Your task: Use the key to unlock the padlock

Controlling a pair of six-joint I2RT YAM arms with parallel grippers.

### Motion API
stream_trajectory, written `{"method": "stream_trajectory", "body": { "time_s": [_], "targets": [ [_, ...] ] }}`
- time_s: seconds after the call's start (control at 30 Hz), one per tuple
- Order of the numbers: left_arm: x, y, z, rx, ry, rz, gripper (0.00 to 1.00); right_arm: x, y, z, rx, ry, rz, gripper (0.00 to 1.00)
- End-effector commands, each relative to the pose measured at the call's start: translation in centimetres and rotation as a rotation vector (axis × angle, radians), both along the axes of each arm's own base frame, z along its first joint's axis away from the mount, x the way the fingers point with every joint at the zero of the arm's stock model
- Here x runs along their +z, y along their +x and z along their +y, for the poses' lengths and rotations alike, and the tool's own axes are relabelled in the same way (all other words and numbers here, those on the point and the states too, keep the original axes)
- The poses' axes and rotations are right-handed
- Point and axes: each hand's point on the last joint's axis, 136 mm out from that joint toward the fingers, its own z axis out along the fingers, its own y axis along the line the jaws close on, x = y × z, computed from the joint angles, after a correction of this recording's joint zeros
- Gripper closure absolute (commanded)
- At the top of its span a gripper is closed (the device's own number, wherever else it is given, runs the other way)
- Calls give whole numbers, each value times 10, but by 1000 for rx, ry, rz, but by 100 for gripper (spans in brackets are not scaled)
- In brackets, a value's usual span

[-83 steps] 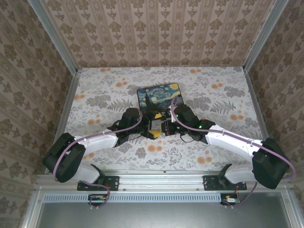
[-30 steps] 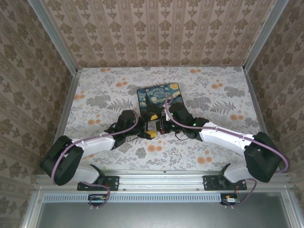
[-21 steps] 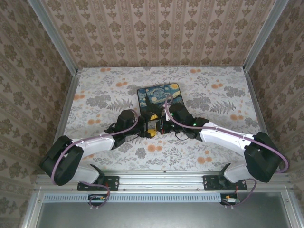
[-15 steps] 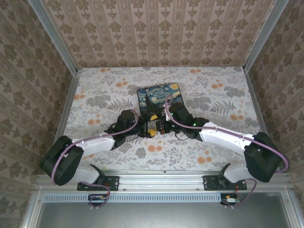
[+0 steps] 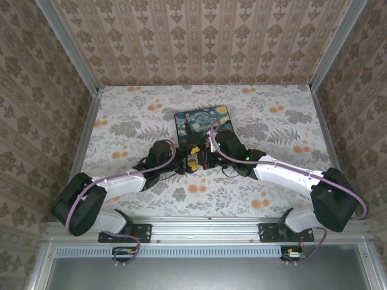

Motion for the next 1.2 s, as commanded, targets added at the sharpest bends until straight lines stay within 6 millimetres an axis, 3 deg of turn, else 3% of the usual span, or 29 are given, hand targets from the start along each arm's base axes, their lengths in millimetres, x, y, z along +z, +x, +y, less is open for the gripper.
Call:
{"method": "stream_trajectory", "body": {
  "time_s": [0.0, 0.43, 0.6, 0.83, 0.9, 1.0, 1.17],
  "targets": [
    [8, 4, 3, 21, -29, -24, 49, 0, 1, 5, 14, 8, -11, 97],
    [8, 4, 9, 31, -29, -28, 61, 2, 2, 0, -8, -6, -22, 96],
    [13, 6, 9, 33, -34, -43, 73, 1, 3, 2, -6, -7, -20, 97],
    [14, 6, 9, 31, -37, -46, 77, 3, 5, 2, -12, -4, -26, 97],
    [15, 6, 9, 30, -37, -50, 77, 3, 6, 1, -19, -6, -28, 97],
    [10, 4, 9, 18, -21, -45, 67, 3, 7, -1, -28, -15, -33, 97],
    [-15, -4, 20, 11, 46, 4, 54, 9, 8, -1, -19, -23, -47, 97]
  ]
}}
